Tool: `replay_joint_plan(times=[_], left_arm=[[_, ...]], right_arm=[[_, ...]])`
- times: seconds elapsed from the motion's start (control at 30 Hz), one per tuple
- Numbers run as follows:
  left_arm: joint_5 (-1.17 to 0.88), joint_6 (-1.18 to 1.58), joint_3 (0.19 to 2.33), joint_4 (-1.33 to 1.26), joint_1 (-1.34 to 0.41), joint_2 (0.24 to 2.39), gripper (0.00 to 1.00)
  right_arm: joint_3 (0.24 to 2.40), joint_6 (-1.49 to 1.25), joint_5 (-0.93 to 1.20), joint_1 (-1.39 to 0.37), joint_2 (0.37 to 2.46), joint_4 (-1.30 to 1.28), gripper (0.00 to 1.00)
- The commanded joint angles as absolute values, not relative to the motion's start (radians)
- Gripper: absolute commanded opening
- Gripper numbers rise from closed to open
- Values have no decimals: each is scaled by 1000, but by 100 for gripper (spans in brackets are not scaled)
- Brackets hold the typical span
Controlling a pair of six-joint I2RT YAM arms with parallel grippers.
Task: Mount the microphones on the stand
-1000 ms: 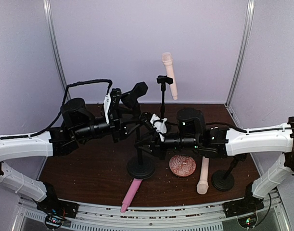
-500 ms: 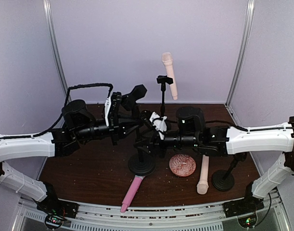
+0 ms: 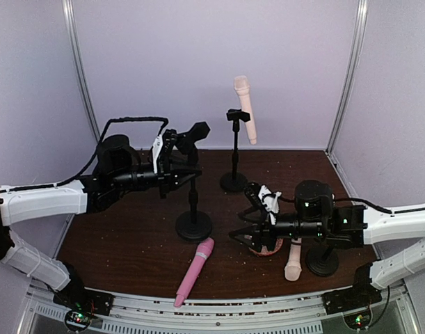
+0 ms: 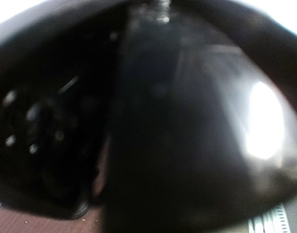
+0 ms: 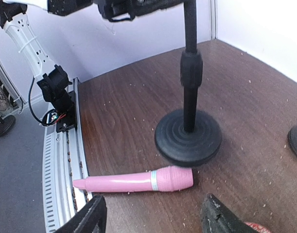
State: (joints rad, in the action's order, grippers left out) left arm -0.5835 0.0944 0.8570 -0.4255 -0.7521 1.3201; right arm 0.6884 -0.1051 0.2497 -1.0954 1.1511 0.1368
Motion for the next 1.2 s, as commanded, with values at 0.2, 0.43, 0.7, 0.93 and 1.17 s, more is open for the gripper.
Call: replay_joint_plan(times=[0.2, 0.43, 0.7, 0.93, 1.17], left_arm=[[-738, 2, 956, -529, -658, 1487, 0], [-732, -97, 964, -561, -655, 1550, 0], [-746, -109, 1008, -624, -628, 1661, 0], [-737, -106, 1023, -640, -604, 1713, 7], [-639, -140, 947, -686, -602, 1685, 52]], right_arm=[[435, -257, 104, -1205, 1207, 494, 62], [458, -236, 75, -1222, 1275, 551, 62], [528, -199, 52, -1277, 1345, 494, 60], [535, -201, 51, -1278, 1350, 486, 61], [524, -205, 42, -1277, 1341, 496, 61]])
